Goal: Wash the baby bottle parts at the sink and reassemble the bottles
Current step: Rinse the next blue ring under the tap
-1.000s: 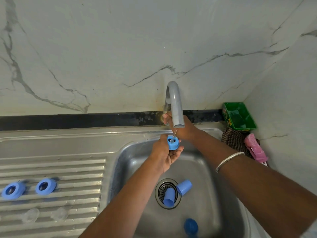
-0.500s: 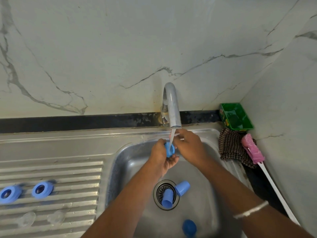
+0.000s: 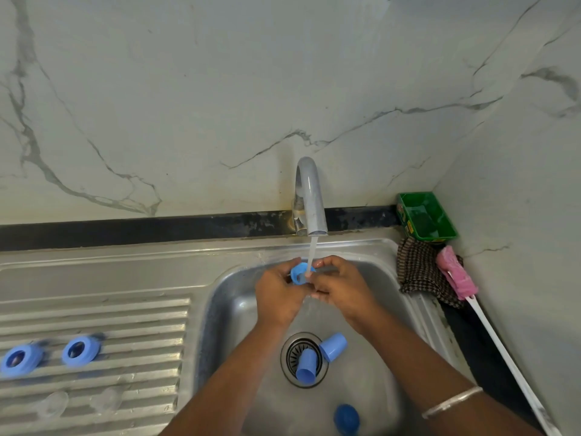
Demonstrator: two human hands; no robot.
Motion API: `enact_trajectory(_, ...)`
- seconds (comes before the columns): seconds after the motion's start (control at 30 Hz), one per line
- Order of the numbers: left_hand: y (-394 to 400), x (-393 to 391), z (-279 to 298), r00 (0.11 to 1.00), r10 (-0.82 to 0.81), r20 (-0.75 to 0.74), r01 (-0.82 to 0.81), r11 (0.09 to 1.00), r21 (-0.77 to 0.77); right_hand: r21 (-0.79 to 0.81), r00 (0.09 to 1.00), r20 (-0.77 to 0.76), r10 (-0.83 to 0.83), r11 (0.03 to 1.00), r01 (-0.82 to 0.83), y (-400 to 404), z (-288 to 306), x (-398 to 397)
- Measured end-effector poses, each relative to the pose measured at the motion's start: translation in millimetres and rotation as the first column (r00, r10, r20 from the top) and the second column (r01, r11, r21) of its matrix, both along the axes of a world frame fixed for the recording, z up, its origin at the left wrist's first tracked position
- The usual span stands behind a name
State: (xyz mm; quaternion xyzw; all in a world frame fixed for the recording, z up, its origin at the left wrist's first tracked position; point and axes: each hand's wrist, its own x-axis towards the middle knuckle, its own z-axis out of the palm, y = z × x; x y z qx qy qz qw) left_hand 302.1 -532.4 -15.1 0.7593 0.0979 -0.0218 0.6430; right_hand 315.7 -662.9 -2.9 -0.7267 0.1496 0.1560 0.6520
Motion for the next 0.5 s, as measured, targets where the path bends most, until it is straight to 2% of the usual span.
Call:
enact_trajectory(0.13,9,1,-2,0.997,0.037,0.075,-0.045,0.994,0.101,-0.025,0.998,0.009,0.07,0.997,-0.069,11,2,3)
enact_trajectory(0.23,14,3,-5,0.998,0.011,0.064,-0.018,0.995,0.101,-0.225,0.99,0.08,0.119,0.969,-0.099,20,4,6)
enact_trajectory(0.33,12,3,-8,0.998,-0.044,0.045,0.037,0.989,0.141,-0.431,0.977,0.138,0.16,0.898,-0.086,20,4,6)
enact_trajectory(0.43,9,0,-10,0.989,-0.144,0.041,0.13,0.96,0.248,-0.507,0.984,0.072,0.163,0.855,-0.105,14,1,5)
enact_trajectory(0.5,7,-3,-12,0.977,-0.214,0.017,0.202,0.943,0.265,-0.535,0.988,0.027,0.153,0.837,-0.115,9,0,4)
